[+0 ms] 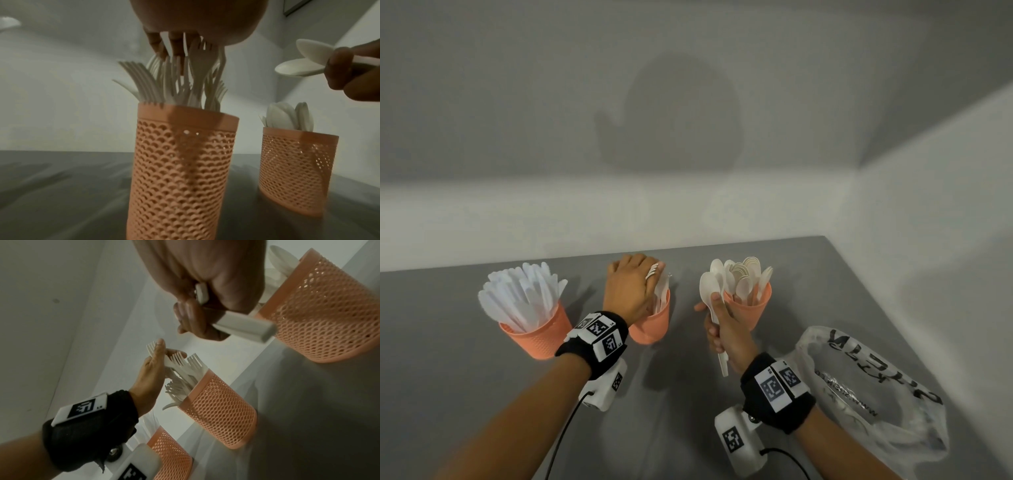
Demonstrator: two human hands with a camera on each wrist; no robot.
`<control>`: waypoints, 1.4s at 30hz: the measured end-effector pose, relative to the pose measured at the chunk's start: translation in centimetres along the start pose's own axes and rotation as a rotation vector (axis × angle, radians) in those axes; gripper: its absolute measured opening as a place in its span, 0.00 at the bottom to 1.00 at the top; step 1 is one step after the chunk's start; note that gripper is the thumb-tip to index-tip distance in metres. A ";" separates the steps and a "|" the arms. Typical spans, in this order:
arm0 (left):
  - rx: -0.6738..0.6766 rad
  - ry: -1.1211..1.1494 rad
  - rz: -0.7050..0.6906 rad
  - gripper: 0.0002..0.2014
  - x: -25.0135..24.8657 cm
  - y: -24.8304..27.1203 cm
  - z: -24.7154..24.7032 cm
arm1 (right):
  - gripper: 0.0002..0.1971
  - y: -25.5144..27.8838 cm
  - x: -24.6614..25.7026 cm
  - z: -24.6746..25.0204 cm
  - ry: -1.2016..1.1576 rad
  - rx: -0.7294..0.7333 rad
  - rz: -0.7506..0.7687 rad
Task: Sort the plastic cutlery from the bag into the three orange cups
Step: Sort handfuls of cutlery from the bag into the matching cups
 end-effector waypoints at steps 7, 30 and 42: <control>0.004 0.310 0.092 0.19 1.5 -0.6 1.3 | 0.21 0.2 0.2 -0.5 0.001 0.013 0.007; 0.107 -0.247 -0.106 0.27 -0.2 -0.3 1.9 | 0.21 0.4 0.3 -1.0 -0.009 0.023 -0.009; 0.233 -0.395 -0.084 0.32 0.8 1.8 0.6 | 0.21 0.7 0.4 -1.2 0.005 0.015 -0.004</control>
Point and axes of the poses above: each hand's wrist, its own y-axis away from the middle knuckle, its own z-axis out of the back of the hand, x = y × z, the point moved 7 cm from there along -y, towards the middle knuckle, and after that the axes turned 3 degrees about z, right-handed, at the moved point
